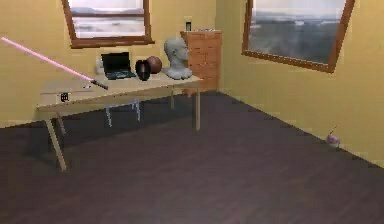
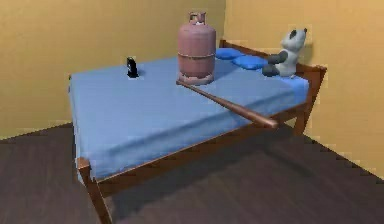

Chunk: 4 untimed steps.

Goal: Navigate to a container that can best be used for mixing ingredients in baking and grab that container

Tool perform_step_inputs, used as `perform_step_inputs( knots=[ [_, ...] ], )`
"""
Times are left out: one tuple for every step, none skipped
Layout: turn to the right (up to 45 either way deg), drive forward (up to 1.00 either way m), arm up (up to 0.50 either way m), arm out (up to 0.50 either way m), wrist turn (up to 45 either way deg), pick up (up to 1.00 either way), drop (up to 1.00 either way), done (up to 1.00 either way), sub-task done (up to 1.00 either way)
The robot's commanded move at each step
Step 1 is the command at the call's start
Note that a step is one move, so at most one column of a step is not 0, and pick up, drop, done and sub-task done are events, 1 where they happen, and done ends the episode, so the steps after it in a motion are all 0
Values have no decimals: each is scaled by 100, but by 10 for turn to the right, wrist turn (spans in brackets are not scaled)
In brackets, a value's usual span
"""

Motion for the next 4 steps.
perform_step_inputs(
  knots=[
    [-450, 0, 0, 0, 0, 0, 0, 0, 0],
    [-450, 0, 0, 0, 0, 0, 0, 0, 0],
    [-150, 0, 0, 0, 0, 0, 0, 0, 0],
    [0, 100, 0, 0, 0, 0, 0, 0, 0]
  ],
)
